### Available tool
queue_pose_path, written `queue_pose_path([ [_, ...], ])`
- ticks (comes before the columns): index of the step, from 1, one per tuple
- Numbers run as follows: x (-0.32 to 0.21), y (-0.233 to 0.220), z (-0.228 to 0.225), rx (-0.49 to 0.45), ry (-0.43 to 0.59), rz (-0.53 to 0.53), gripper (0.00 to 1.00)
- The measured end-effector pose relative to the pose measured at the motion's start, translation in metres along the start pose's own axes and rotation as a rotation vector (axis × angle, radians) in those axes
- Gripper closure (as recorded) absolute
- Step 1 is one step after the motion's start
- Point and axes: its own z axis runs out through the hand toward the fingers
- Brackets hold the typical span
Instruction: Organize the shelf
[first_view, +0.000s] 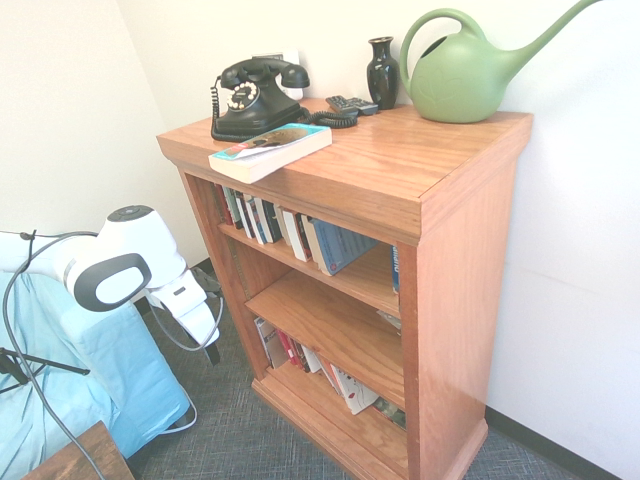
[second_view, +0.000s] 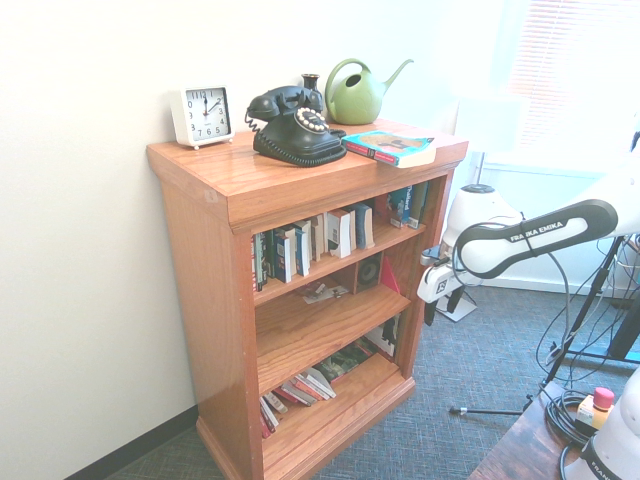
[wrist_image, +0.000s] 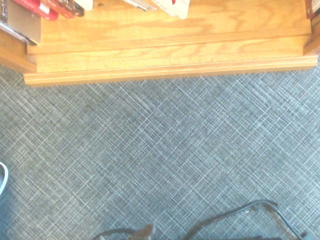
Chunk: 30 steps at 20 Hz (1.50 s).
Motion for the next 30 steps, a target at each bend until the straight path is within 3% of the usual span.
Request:
queue_pose_path([
  [4,0.003,0.0,0.0,-0.003,0.019,-0.01,0.0],
  [9,0.025,0.009,-0.015,-0.039,0.168,-0.068,0.0],
  [26,0.001,-0.027,-0.165,-0.27,1.042,-0.355,0.0],
  [30,-0.019,-0.035,-0.179,-0.345,1.174,-0.386,0.0],
])
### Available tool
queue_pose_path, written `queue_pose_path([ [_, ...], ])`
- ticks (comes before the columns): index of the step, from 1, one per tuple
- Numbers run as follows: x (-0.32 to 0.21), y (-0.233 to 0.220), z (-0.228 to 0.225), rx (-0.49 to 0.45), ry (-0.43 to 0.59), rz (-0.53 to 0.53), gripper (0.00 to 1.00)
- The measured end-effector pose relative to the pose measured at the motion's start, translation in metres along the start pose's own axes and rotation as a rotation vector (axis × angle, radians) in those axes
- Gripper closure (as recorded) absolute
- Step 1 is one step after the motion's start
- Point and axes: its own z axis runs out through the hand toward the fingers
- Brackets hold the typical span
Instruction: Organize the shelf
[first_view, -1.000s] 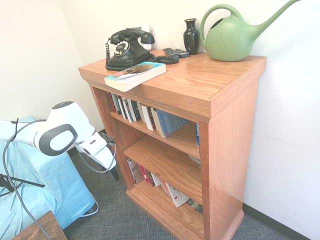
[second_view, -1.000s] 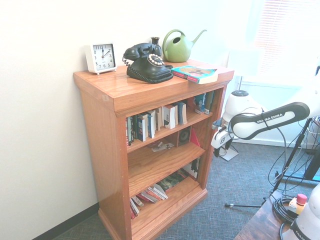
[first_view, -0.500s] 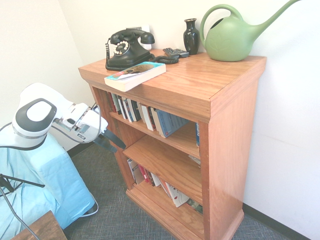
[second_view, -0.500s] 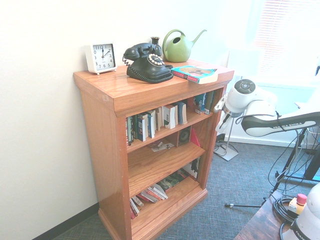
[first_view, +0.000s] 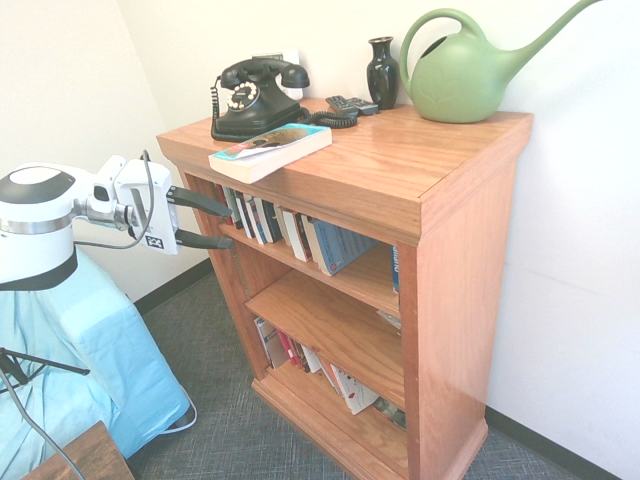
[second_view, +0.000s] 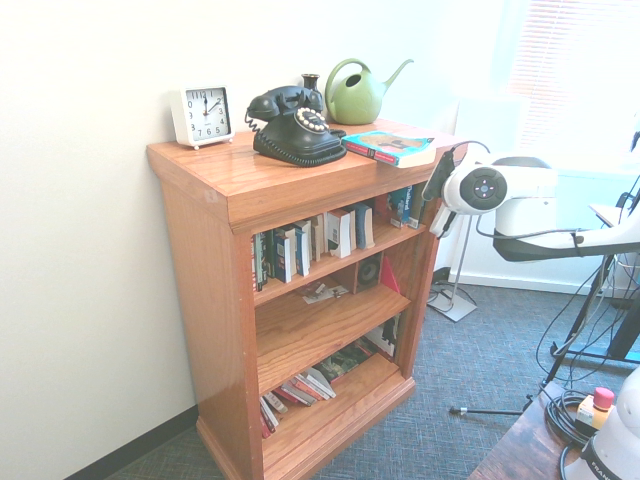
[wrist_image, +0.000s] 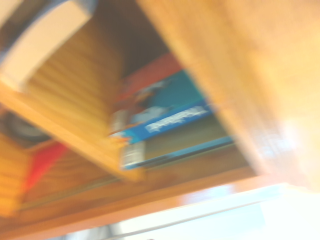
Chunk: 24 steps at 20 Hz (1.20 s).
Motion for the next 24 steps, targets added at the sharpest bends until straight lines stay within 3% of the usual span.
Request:
queue_pose_path([
  [10,0.003,-0.014,-0.045,-0.132,0.183,-0.103,0.0],
  [17,0.018,-0.04,-0.05,-0.123,0.257,-0.158,0.0],
  [24,0.053,-0.072,-0.049,-0.091,0.268,-0.18,0.0],
])
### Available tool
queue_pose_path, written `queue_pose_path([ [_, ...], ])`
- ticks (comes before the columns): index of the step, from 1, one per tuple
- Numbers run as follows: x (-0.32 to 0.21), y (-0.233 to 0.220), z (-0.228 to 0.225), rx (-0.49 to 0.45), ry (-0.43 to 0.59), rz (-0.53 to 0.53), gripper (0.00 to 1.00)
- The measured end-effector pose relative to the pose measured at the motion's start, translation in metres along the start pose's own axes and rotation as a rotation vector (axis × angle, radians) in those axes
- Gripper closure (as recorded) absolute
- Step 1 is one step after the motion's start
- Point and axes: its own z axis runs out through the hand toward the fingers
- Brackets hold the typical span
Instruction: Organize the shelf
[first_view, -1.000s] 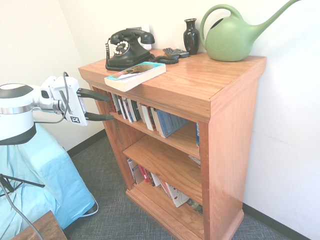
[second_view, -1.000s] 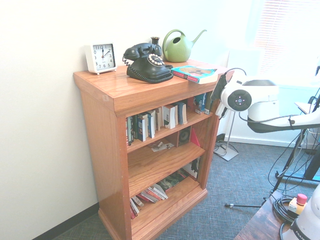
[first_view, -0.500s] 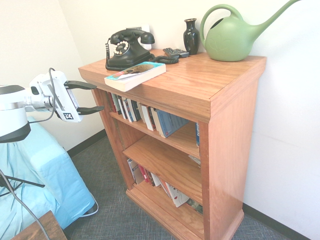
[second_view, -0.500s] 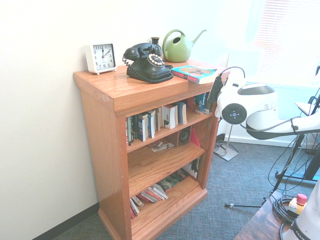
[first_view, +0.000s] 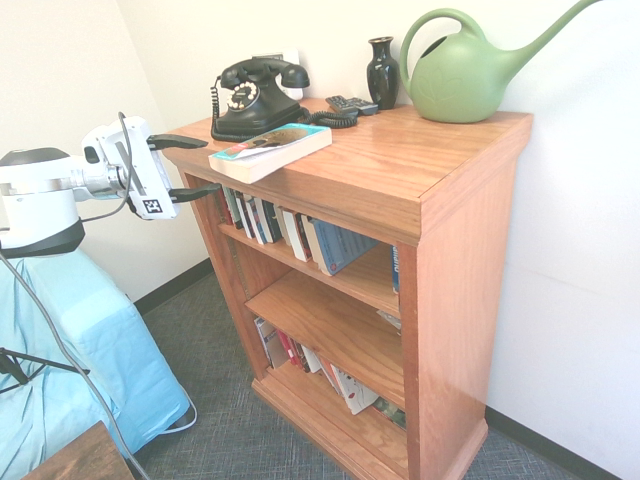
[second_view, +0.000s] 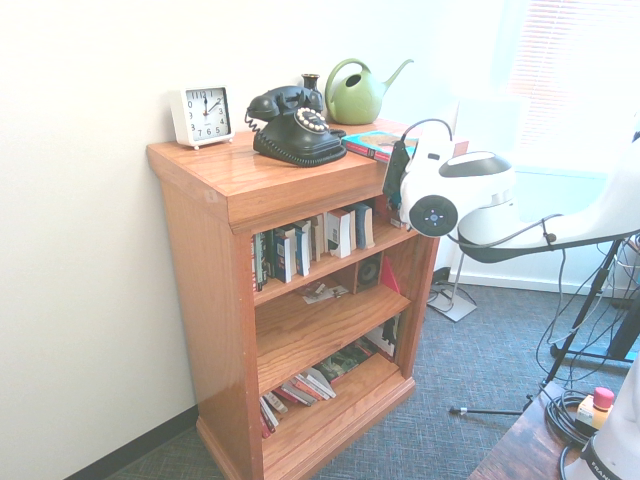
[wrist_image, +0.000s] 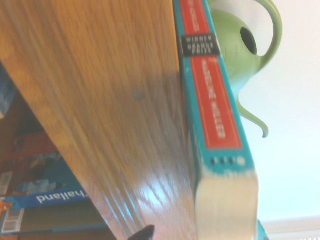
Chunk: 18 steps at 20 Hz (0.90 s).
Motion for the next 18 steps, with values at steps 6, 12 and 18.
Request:
queue_pose_path([
  [6,0.017,-0.018,0.024,0.017,-0.018,0.005,0.0],
  [12,0.023,-0.02,0.042,0.013,-0.034,0.015,0.0],
  [18,0.026,-0.017,0.059,0.002,-0.049,0.027,0.0],
])
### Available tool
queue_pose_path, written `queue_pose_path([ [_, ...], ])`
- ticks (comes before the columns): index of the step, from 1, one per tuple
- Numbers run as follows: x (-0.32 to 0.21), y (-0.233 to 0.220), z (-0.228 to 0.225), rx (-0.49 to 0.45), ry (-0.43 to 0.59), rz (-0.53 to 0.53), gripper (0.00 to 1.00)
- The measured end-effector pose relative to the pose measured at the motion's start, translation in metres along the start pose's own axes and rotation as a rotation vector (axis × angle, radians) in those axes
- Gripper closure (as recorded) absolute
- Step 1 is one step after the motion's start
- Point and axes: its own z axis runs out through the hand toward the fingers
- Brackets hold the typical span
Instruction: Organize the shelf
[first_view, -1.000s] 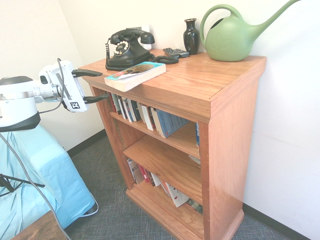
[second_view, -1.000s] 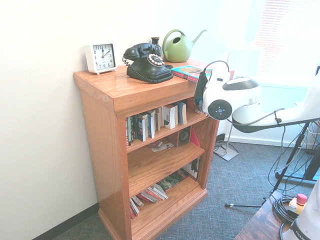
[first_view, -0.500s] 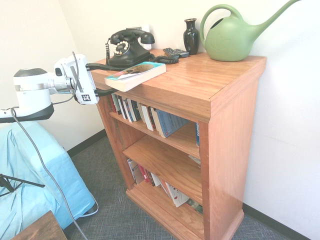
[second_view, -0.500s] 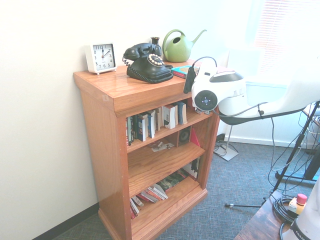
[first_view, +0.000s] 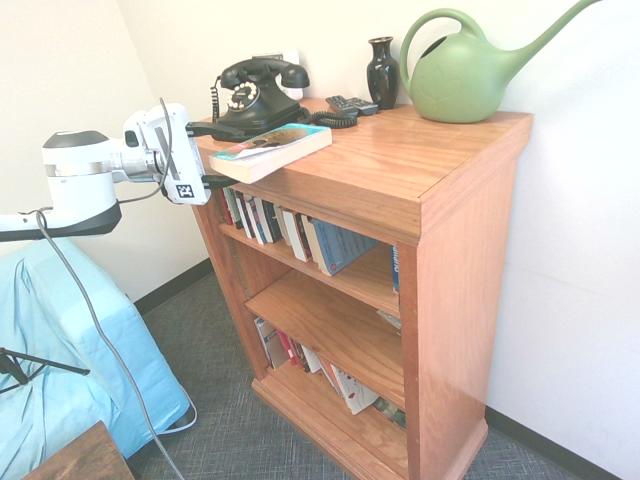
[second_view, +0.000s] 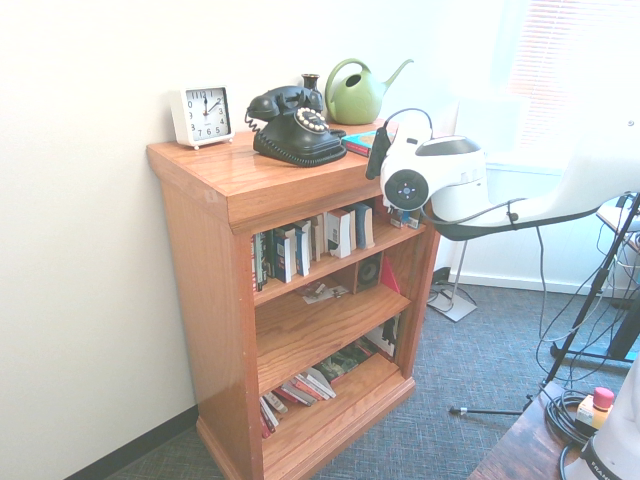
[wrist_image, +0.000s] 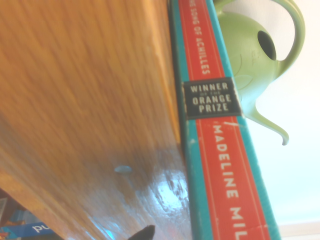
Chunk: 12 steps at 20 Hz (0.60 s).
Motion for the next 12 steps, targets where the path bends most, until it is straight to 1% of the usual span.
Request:
queue_pose_path([
  [2,0.0,0.002,0.007,-0.006,-0.006,0.004,0.0],
  [3,0.0,0.003,0.01,-0.009,-0.01,0.004,1.0],
  [7,-0.005,0.002,0.021,-0.019,-0.013,-0.008,1.0],
  [12,-0.007,-0.001,0.021,-0.005,-0.011,-0.011,1.0],
])
